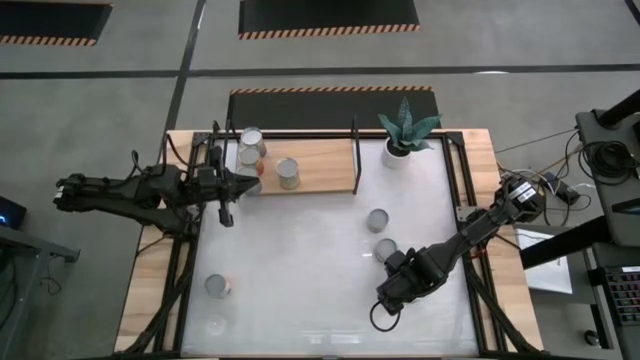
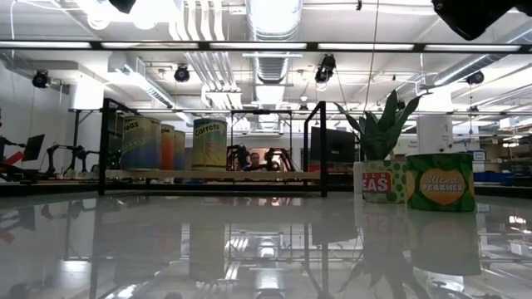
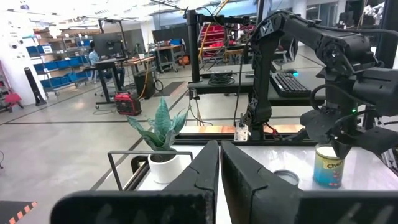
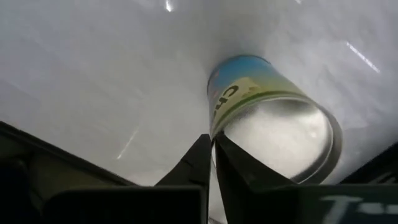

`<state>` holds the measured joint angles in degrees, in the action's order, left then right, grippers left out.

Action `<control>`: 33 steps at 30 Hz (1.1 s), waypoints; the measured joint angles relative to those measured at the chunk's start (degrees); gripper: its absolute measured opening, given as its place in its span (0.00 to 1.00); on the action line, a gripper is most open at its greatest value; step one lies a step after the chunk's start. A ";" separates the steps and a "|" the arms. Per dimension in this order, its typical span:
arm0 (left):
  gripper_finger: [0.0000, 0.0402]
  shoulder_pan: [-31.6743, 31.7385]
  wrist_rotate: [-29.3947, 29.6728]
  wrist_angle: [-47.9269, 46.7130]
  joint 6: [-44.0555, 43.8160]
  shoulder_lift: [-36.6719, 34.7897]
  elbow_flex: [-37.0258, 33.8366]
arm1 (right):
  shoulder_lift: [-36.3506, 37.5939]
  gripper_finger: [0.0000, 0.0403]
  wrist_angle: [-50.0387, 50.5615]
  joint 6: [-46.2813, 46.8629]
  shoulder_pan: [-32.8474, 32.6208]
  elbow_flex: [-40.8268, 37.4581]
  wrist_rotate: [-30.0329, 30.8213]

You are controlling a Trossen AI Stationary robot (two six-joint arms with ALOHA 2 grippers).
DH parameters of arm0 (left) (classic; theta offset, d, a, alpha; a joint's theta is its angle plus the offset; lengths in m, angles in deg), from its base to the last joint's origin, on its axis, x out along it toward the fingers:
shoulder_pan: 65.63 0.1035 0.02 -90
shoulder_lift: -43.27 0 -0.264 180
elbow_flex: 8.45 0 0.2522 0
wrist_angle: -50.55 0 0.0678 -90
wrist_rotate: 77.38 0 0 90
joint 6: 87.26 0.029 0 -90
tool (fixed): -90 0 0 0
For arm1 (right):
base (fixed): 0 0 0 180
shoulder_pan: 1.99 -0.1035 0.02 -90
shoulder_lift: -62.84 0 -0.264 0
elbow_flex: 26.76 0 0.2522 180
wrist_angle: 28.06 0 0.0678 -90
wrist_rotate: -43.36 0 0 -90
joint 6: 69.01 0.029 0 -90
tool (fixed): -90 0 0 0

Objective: Pick and place cans onto a shelf
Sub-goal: Put the canned cherries on the shelf

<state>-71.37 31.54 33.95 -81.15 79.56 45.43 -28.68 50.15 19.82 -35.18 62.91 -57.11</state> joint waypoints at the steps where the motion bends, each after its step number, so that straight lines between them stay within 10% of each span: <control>1: 0.00 -0.02 0.00 0.02 0.00 0.00 0.00 | -0.02 0.02 0.26 -0.35 0.02 0.38 0.57; 19: 0.00 0.00 0.00 0.02 -0.61 0.00 0.00 | -0.40 0.03 1.63 -7.86 0.17 7.05 4.54; 33: 0.00 0.00 0.00 0.04 -0.63 0.00 -0.02 | -6.12 0.40 4.71 -10.91 0.35 7.07 2.65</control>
<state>-71.37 31.54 34.00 -81.78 79.56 45.41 -34.80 54.86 8.91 -34.83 69.98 -54.46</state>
